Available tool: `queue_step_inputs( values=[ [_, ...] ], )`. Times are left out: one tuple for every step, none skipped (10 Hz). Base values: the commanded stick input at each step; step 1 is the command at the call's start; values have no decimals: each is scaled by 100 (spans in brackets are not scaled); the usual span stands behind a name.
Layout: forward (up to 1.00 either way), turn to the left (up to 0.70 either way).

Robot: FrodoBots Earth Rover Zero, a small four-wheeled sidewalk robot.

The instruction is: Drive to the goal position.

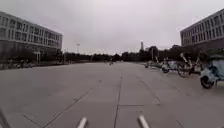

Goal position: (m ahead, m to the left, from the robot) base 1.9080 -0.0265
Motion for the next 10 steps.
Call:
queue_step_inputs(
  values=[
    [70, 0],
    [70, 0],
    [70, 0],
    [70, 0],
    [70, 0],
    [70, 0],
    [70, 0],
    [70, 0],
    [70, 0],
    [70, 0]
  ],
)
